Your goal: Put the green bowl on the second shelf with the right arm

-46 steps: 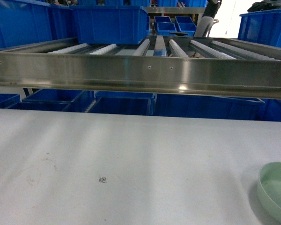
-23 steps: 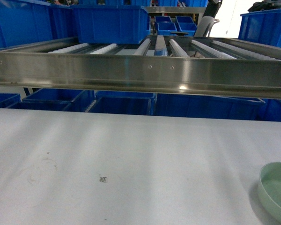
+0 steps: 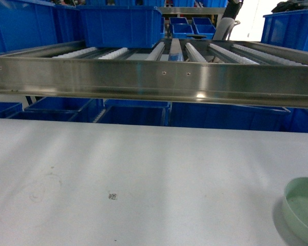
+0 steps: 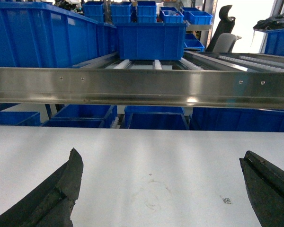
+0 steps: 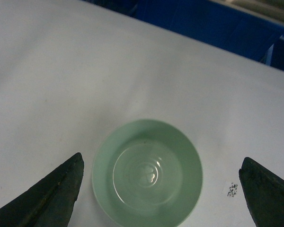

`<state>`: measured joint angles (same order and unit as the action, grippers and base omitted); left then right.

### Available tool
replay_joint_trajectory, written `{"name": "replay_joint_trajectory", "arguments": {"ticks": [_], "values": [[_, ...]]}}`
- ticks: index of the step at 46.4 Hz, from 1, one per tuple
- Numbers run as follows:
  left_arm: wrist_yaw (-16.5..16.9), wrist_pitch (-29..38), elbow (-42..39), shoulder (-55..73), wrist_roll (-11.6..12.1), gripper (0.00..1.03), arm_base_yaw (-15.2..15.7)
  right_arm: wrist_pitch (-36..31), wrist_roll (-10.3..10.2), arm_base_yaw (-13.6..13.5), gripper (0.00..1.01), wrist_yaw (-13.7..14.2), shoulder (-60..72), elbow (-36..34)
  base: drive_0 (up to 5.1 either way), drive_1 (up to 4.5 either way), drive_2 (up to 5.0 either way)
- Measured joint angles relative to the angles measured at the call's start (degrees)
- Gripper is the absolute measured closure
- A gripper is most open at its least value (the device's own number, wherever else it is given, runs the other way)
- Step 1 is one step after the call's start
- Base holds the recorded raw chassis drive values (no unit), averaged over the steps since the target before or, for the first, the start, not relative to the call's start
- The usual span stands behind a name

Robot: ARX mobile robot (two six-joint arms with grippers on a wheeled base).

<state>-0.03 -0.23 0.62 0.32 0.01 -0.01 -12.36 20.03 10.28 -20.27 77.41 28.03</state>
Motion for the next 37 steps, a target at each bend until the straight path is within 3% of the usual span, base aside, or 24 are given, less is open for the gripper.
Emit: {"name": "replay_joint_trajectory", "arguments": {"ticks": [8, 15, 30, 37], "values": [[0.0, 0.0, 0.0, 0.0, 0.0, 0.05, 0.0, 2.14, 4.13, 0.59, 0.03, -0.35, 6.32, 4.02, 0.0, 0.0, 0.0], [0.0, 0.0, 0.0, 0.0, 0.0, 0.05, 0.0, 3.1, 6.58, 2.25, 0.03, 0.11, 10.64, 6.16, 0.0, 0.0, 0.0], [0.0, 0.0, 0.0, 0.0, 0.0, 0.05, 0.0, 4.2, 10.25, 6.1, 0.03, 0.13, 15.52, 7.76, 0.0, 0.0, 0.0], [0.0, 0.0, 0.0, 0.0, 0.0, 0.05, 0.0, 4.37, 11.47, 6.56, 0.03, 0.04, 17.42, 7.89, 0.0, 0.0, 0.0]]}}
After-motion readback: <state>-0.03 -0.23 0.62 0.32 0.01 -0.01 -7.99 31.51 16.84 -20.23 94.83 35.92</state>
